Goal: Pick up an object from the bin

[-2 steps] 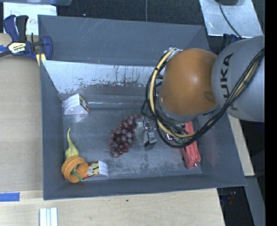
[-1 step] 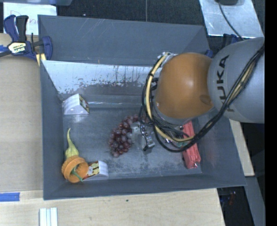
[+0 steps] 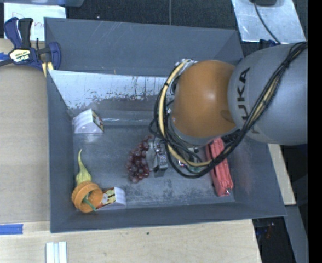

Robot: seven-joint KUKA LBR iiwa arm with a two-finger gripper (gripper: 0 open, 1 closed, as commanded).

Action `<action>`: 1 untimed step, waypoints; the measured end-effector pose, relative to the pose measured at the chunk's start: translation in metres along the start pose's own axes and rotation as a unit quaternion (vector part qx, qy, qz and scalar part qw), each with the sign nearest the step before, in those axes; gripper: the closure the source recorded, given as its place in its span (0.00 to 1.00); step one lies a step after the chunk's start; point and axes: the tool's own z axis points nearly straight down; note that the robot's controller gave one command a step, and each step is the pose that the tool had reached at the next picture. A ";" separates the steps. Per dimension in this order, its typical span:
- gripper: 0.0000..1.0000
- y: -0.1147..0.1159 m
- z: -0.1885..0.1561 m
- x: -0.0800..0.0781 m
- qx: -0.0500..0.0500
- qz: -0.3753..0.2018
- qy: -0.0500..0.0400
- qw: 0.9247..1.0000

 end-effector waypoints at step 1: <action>1.00 0.004 0.045 -0.007 0.001 -0.074 0.000 0.997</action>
Offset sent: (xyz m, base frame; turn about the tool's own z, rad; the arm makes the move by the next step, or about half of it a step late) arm 0.0318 -0.0072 -0.0019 -0.1777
